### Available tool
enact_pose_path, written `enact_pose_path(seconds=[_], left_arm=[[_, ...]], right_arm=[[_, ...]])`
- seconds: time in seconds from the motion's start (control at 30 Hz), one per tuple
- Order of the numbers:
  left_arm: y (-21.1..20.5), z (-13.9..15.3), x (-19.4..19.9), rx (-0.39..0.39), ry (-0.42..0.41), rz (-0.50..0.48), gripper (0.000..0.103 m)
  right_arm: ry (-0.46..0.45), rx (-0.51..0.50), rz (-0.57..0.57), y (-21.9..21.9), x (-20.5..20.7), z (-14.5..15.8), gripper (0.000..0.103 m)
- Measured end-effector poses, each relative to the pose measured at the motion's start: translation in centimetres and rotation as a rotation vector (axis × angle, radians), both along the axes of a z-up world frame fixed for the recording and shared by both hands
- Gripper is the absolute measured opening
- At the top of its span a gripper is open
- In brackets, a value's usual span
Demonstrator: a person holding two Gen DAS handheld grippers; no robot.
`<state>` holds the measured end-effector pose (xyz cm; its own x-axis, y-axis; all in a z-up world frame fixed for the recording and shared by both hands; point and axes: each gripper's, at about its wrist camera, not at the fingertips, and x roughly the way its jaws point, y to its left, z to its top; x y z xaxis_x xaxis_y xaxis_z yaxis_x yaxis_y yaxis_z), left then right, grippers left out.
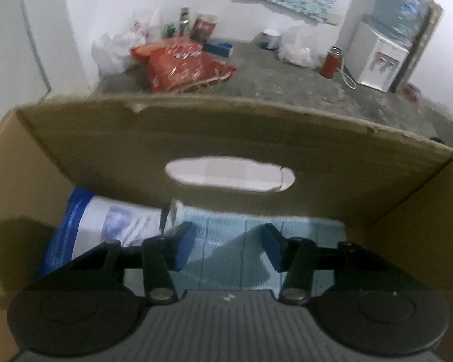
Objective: Organize soft objects
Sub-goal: 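Release the wipes pack with the left gripper while the right lays the towel flat in the box, then grasp the red toothpaste tube with the left gripper while the right grasps the pink bunny plush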
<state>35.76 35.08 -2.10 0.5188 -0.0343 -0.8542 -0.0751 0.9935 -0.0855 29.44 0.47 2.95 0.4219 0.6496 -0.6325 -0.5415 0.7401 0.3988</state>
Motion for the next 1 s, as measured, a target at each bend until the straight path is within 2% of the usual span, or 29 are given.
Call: enact_pose_path(seconds=[0.1,0.17,0.23,0.27,0.37,0.43,0.5,0.6,0.63,0.73,0.87,1.0], left_arm=[[-0.5,0.0,0.4,0.025,-0.008,-0.024,0.049],[-0.4,0.4,0.0,0.013,-0.016,0.002,0.047],[-1.1,1.3,-1.3,0.067,-0.047,-0.011,0.046],[-1.7,1.6,-1.8,0.087,-0.058,-0.032,0.042],[-3.6,1.3,-3.0,0.043,-0.020,-0.124,0.039],[-5.2,0.0,-2.5,0.059,0.019,-0.146,0.045],[-5.9,0.0,-2.1,0.096,-0.007,-0.123,0.044],[-5.3,1.7,-2.6,0.058,-0.004,-0.067,0.045],[-5.1,2.9,-3.4,0.065,-0.022,-0.059,0.045],[-5.6,7.5,-7.4,0.123,-0.094,-0.084,0.056],[-8.6,13.1,-14.9,0.178,-0.214,-0.170,0.067],[-12.9,15.1,-20.4,0.118,-0.274,-0.274,0.070]], right_arm=[[-0.004,0.001,0.000,0.1,0.0,0.0,0.040],[-0.023,-0.006,-0.002,0.1,-0.2,0.3,0.040],[-0.038,-0.005,0.000,-0.2,-0.4,0.6,0.040],[-0.044,-0.006,-0.001,-0.3,-0.6,0.8,0.040],[-0.062,-0.011,-0.001,-0.7,-1.1,1.2,0.040],[-0.063,-0.008,-0.007,-1.0,-1.3,1.5,0.040],[-0.054,0.011,-0.021,-1.6,-1.6,1.7,0.040],[-0.052,0.030,-0.026,-3.5,-2.5,3.0,0.040],[-0.056,0.041,-0.026,-4.5,-3.0,3.6,0.040],[-0.087,0.065,-0.042,-9.3,-5.0,5.6,0.040],[-0.128,0.065,-0.103,-18.0,-8.6,7.3,0.040],[-0.129,0.004,-0.174,-26.3,-11.7,7.0,0.041]])
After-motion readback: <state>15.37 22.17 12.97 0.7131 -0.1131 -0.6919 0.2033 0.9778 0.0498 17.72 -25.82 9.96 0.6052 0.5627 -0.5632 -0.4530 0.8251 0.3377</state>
